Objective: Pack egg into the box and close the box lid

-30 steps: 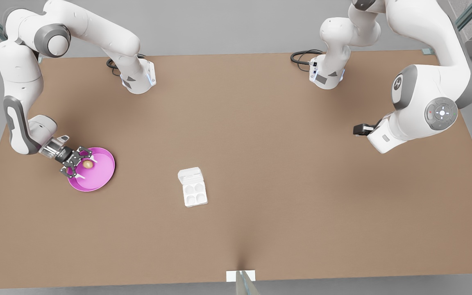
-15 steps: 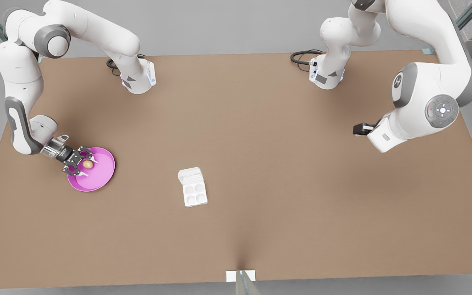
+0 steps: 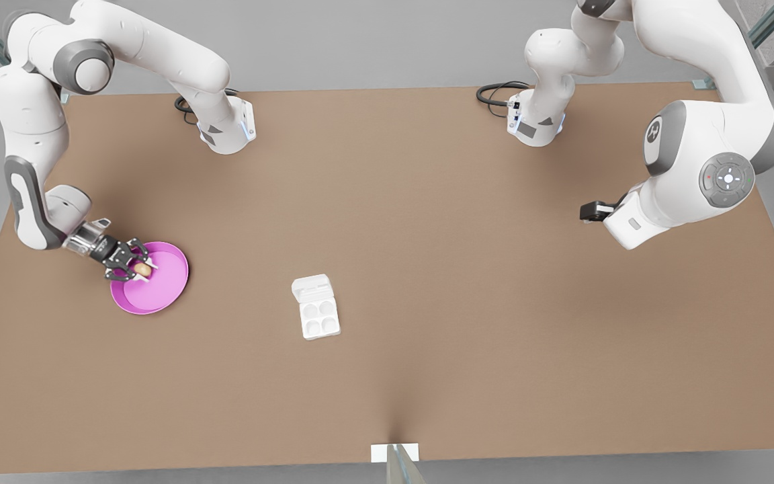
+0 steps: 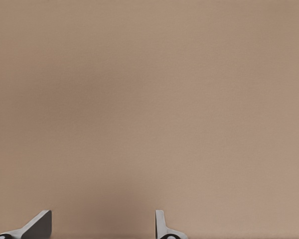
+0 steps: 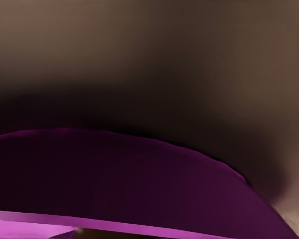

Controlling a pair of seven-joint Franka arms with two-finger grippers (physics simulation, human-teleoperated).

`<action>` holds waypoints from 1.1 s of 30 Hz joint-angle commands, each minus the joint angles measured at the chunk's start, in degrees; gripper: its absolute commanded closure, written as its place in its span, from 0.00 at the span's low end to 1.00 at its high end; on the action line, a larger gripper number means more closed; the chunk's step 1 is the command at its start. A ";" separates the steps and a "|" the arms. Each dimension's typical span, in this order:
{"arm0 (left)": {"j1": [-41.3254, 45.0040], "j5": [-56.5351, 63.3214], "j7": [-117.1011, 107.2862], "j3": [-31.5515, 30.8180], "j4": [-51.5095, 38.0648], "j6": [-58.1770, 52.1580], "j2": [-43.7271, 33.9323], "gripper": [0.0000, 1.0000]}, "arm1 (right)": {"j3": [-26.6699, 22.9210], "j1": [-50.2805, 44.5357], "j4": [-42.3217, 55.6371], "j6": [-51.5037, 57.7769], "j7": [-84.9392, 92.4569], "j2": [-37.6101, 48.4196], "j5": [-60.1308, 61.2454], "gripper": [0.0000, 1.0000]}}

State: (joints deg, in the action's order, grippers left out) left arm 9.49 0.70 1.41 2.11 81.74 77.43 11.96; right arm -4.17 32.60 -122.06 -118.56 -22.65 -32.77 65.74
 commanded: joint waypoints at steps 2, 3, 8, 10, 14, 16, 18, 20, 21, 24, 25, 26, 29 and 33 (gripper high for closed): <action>0.00 0.00 0.00 0.00 0.00 0.00 0.00 0.00 | -0.05 0.01 -0.11 0.08 0.06 -0.01 -0.17 0.79; 0.00 -0.08 0.00 0.00 0.00 0.00 0.00 0.00 | -0.05 0.01 -0.11 0.17 -0.12 0.16 -0.17 0.79; 0.00 -0.08 0.00 0.00 -0.09 0.00 0.00 0.00 | 0.48 -6.14 0.86 -3.87 -15.67 6.22 -3.60 0.79; 0.00 -0.08 0.00 0.00 -0.09 0.00 0.00 0.00 | 1.27 -9.04 8.50 -3.26 -23.85 6.84 -13.62 0.79; 0.00 -0.43 0.00 0.00 0.00 -0.18 0.08 0.00 | 1.18 -23.36 22.04 -1.32 -31.75 8.51 -27.59 0.79; 0.00 -0.52 0.35 0.00 0.00 -0.18 0.26 0.00 | 1.27 -32.51 27.58 -1.15 -32.20 8.42 -35.33 0.79; 0.00 -0.43 0.18 0.00 0.00 -0.18 0.35 0.00 | 1.27 -40.50 29.51 -2.91 -31.50 7.19 -41.56 0.79; 0.00 -0.43 0.00 0.00 0.00 -0.18 0.35 0.00 | 6.62 -44.90 29.43 -5.54 -31.58 7.19 -50.26 0.79; 0.00 -0.43 0.00 0.00 0.00 -0.18 0.35 0.00 | 11.28 -44.55 29.34 -7.12 -31.49 7.10 -54.48 0.79; 0.00 -0.43 0.09 0.00 0.00 -0.09 0.70 0.00 | 23.07 -39.98 28.90 -11.16 -31.41 4.12 -63.45 0.79; 0.00 -0.43 0.00 0.00 0.00 -0.09 0.70 0.00 | 24.46 -40.07 28.99 -12.83 -30.53 1.84 -66.17 0.79; 0.00 -0.43 0.00 0.00 0.09 -0.18 0.79 0.00 | 25.53 -39.98 28.99 -14.33 -30.18 0.61 -67.49 0.79; 0.00 -0.26 0.00 0.00 0.09 -0.18 1.40 0.00 | 26.49 -39.98 28.81 -15.21 -26.66 -0.98 -68.64 0.79; 0.00 0.00 0.09 0.26 0.18 -0.35 2.28 0.00 | 26.49 -39.98 28.11 -16.18 -22.70 -2.74 -68.73 0.79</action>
State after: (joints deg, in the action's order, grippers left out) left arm 9.50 0.52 1.42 2.41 81.96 77.08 14.28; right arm 22.28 -7.40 -94.06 -132.75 -48.92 -35.69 -8.54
